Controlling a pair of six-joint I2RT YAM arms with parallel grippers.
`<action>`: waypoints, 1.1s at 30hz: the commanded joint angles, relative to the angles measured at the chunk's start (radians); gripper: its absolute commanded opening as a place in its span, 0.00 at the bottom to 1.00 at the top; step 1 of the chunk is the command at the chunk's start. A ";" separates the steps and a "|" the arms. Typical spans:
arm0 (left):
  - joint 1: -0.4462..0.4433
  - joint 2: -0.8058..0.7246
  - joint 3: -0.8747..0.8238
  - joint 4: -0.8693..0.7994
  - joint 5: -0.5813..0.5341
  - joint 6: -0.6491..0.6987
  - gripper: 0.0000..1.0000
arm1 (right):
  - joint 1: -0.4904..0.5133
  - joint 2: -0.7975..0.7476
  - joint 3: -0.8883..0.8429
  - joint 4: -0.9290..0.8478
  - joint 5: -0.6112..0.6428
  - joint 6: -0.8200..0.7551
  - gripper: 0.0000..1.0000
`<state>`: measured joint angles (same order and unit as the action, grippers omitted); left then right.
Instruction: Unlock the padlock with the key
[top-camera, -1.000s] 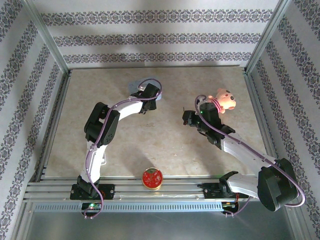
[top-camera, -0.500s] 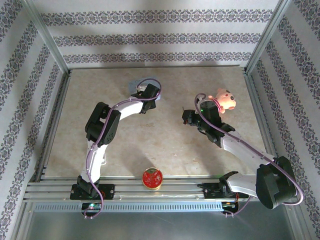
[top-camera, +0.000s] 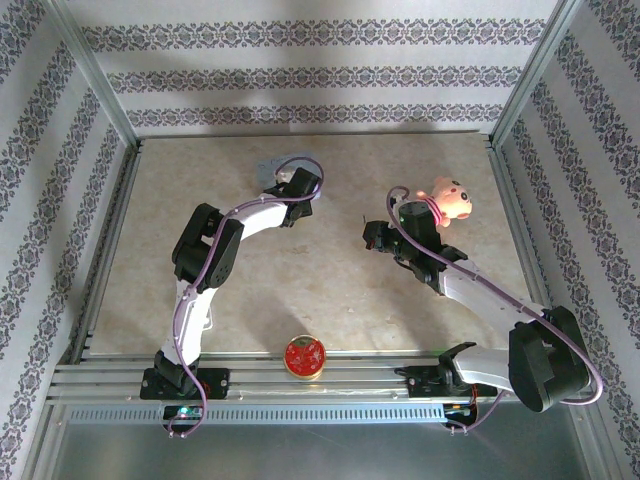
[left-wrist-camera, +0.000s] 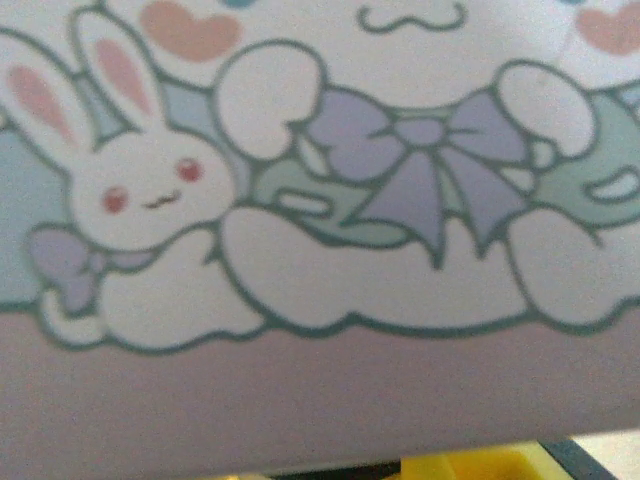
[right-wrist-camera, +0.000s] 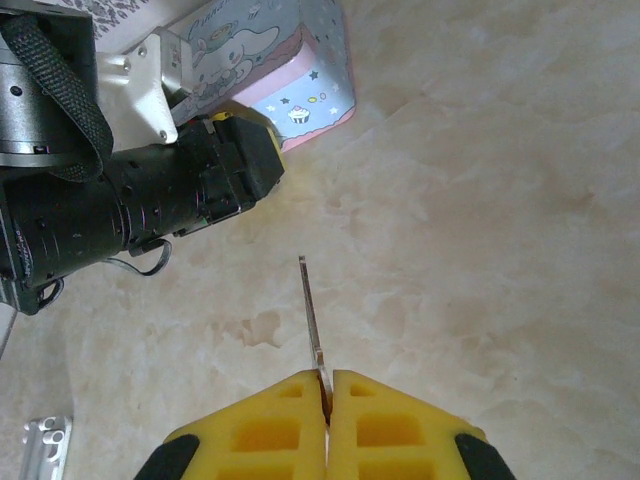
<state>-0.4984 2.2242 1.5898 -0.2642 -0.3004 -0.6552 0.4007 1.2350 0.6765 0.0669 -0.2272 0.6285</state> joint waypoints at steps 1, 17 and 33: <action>-0.012 0.011 0.026 0.022 0.014 0.017 0.17 | -0.008 0.009 0.022 0.037 -0.019 -0.013 0.00; -0.046 -0.196 -0.244 0.014 0.221 -0.198 0.00 | 0.114 0.060 -0.105 0.119 0.032 0.004 0.00; -0.158 -0.371 -0.411 0.091 0.365 -0.432 0.00 | 0.278 0.267 -0.158 0.317 0.012 0.015 0.00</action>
<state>-0.6342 1.8839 1.1614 -0.2134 0.0376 -1.0340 0.6769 1.4830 0.5316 0.2993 -0.2039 0.6331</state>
